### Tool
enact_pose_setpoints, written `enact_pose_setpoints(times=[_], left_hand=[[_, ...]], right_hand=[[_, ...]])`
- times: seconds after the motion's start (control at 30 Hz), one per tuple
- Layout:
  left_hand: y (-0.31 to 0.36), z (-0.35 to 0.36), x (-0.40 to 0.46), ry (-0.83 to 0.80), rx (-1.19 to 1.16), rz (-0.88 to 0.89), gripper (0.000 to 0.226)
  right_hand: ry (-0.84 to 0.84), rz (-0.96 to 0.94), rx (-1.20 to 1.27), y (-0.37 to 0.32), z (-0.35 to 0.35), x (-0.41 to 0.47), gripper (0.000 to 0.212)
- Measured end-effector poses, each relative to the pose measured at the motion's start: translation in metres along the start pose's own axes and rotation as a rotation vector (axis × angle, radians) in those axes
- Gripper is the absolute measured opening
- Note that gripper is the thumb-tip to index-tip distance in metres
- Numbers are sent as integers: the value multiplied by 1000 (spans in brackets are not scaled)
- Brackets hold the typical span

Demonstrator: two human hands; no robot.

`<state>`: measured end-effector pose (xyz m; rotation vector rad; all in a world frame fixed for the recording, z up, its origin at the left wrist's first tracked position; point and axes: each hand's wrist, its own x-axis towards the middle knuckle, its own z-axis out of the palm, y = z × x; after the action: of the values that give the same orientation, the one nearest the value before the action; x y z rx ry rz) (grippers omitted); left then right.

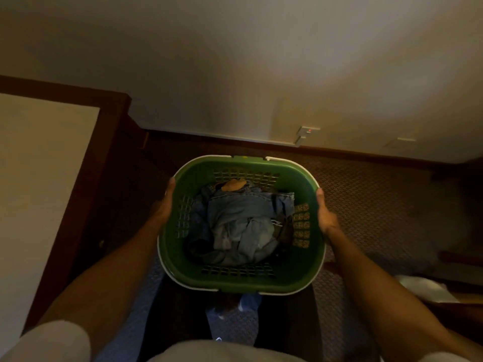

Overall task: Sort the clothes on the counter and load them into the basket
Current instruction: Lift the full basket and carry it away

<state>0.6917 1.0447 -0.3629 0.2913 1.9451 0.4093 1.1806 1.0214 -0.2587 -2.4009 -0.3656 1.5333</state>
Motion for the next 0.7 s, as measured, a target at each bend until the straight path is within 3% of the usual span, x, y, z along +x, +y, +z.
enact_pose_setpoints(times=[0.07,0.2,0.27,0.33,0.4,0.5,0.7], left_hand=[[21,-7,-84,37,27,8,140],[42,-27,-220,93,-40,116,117],[40,-43,-265,142,-33,109,105],[35,-59,-300,198,14,25,116],[31,-71,-335,201,55,-16,127],[15,-80,-369,224,4,6,122],[-36,-80,-406,310,-2,-36,121]], right_hand=[[46,-29,-21,-8,-2,-44,143],[115,-117,-50,-12,-14,-127,117],[117,-139,-33,-9,-29,-160,124],[132,-136,-46,-5,-48,-191,136],[133,-156,-87,-4,-64,-220,133],[104,-194,-80,-5,-80,-246,122],[4,-188,-190,7,-88,-250,127]])
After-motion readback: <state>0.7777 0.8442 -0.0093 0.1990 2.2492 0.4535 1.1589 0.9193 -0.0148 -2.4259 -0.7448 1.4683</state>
